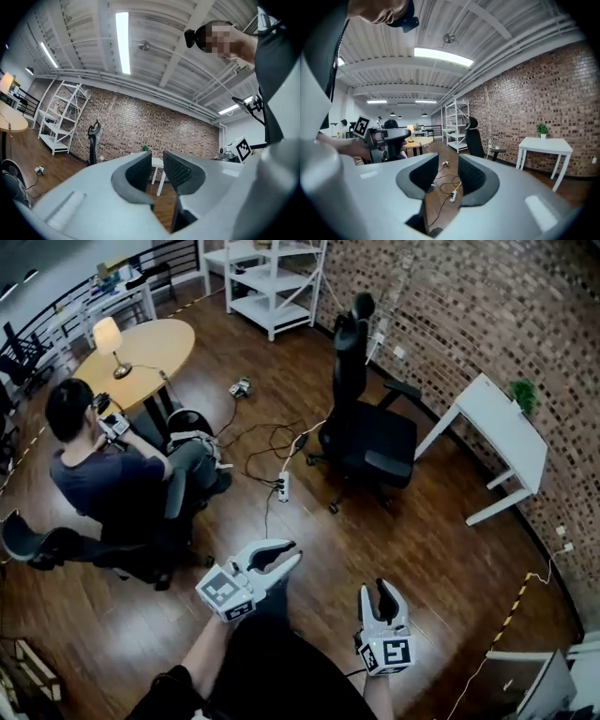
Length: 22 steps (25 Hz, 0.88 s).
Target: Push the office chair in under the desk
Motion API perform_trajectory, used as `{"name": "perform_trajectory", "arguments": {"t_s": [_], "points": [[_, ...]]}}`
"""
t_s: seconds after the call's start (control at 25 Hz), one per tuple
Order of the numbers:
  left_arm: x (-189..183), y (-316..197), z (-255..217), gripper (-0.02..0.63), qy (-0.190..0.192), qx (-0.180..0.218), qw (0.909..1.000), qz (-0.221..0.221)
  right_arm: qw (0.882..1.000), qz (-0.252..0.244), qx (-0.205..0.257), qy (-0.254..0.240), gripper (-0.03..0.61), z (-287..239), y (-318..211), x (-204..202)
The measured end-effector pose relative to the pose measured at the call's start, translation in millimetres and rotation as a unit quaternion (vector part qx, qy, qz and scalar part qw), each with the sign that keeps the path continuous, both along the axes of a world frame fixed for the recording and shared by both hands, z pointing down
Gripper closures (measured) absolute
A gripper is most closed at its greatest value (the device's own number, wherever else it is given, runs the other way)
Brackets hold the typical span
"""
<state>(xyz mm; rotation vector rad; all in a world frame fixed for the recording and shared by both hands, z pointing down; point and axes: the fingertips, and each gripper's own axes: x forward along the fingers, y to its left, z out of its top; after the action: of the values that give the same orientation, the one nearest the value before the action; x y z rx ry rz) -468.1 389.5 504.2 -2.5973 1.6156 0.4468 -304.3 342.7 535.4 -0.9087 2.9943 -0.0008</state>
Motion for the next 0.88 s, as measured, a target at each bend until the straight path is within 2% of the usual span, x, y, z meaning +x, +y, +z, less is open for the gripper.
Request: {"name": "perform_trajectory", "arguments": {"t_s": [0.08,0.16,0.24,0.32,0.4,0.52,0.68,0.8,0.88], "points": [[-1.2,-40.3,-23.8,0.449,0.021,0.008,0.9997,0.010,1.000,0.013,0.010,0.024,0.446,-26.9,-33.7,5.4],[25.3,-65.4,-25.6,0.439,0.034,0.019,0.9992,0.010,0.999,0.019,0.019,0.036,0.442,-28.5,-57.7,37.0],[62.0,-74.0,12.3,0.430,0.042,0.041,0.9983,0.002,0.998,0.012,0.043,0.043,0.439,7.5,-71.4,75.7],[78.5,-78.2,62.2,0.416,0.047,0.059,0.9971,-0.004,0.997,0.007,0.061,0.046,0.436,52.8,-78.8,94.3],[59.6,-96.7,87.0,0.414,0.051,0.065,0.9966,-0.006,0.997,0.004,0.067,0.047,0.430,76.8,-93.8,78.5],[20.3,-164.7,79.1,0.404,0.054,0.055,0.9969,-0.015,0.996,-0.006,0.061,0.059,0.426,77.1,-150.0,40.5],[33.8,-264.0,68.9,0.382,0.052,0.029,0.9980,-0.020,0.997,-0.014,0.035,0.070,0.425,73.0,-239.7,49.6],[44.9,-308.1,73.7,0.354,0.037,0.013,0.9987,-0.033,0.997,-0.019,0.004,0.075,0.425,82.3,-279.9,60.3],[40.2,-329.7,78.2,0.322,0.020,0.015,0.9982,-0.055,0.998,-0.030,0.020,0.055,0.425,90.0,-303.9,58.9]]}}
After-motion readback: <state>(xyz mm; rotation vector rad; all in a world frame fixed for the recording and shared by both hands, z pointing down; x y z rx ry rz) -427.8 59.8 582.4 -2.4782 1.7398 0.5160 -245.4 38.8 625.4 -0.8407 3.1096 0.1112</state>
